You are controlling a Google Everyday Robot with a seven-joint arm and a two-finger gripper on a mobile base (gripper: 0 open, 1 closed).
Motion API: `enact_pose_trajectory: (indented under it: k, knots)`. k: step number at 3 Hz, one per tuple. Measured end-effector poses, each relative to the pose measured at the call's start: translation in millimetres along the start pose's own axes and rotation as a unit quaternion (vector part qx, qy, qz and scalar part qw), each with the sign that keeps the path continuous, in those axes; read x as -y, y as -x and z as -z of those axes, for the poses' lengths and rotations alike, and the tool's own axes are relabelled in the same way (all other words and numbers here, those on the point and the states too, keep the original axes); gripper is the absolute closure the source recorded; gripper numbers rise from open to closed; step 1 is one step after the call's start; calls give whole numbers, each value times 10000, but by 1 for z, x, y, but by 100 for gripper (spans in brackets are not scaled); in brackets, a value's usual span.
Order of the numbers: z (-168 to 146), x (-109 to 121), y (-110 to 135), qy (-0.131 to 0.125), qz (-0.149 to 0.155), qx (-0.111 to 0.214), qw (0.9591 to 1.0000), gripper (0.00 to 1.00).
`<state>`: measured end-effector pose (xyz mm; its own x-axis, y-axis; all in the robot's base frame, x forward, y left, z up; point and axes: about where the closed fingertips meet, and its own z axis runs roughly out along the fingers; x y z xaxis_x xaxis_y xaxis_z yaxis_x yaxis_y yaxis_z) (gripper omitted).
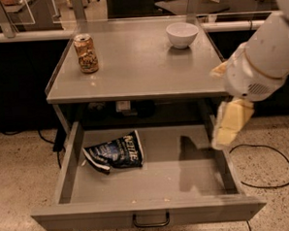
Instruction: Pick blue chip bag from top drawer and place on counter
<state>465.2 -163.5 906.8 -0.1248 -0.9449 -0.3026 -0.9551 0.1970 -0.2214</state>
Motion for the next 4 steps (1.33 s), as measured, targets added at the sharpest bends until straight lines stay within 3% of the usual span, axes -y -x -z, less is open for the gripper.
enact_pose_trajectory:
  k: [1,2,4]
  knots:
    - [-40,-4,28,227,215,395,9987,0]
    - [-85,-14,68,527,476,901,9934,0]
    - [-118,-39,117,792,899,1284,9845,0]
